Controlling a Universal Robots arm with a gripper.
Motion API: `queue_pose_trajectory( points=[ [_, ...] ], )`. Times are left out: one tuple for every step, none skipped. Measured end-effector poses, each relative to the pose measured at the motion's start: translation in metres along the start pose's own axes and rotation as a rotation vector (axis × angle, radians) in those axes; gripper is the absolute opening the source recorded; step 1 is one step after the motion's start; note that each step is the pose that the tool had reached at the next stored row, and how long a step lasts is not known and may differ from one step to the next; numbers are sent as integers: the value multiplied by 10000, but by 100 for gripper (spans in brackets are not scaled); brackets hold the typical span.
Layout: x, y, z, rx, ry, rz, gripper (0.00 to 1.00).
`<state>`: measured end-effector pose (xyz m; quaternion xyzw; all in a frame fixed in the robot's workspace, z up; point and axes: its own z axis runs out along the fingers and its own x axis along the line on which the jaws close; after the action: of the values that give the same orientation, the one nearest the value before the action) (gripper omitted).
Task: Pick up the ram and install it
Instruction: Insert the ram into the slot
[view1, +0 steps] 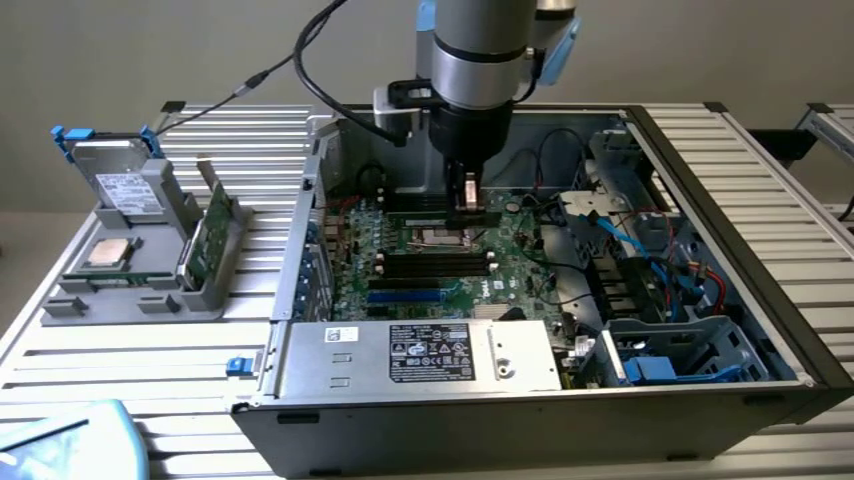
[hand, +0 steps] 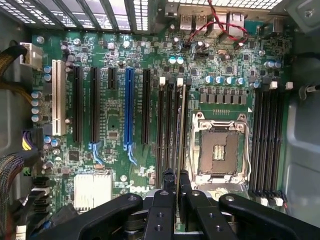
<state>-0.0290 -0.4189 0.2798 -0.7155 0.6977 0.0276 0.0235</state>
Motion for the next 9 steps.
queue_pose_trajectory(
  points=[
    [1, 0, 18, 0, 1, 0, 14],
    [3, 1, 36, 0, 0, 1, 14],
    [4, 1, 54, -2, 0, 1, 14],
    [5, 2, 72, -9, 1, 1, 14],
    [6, 3, 88, -19, 5, 2, 14],
    [7, 3, 102, -29, 11, 4, 14],
    [8, 4, 115, -47, 22, 6, 14],
    [9, 5, 125, -69, 39, 8, 14],
    [10, 5, 133, -92, 62, 9, 14]
  ],
)
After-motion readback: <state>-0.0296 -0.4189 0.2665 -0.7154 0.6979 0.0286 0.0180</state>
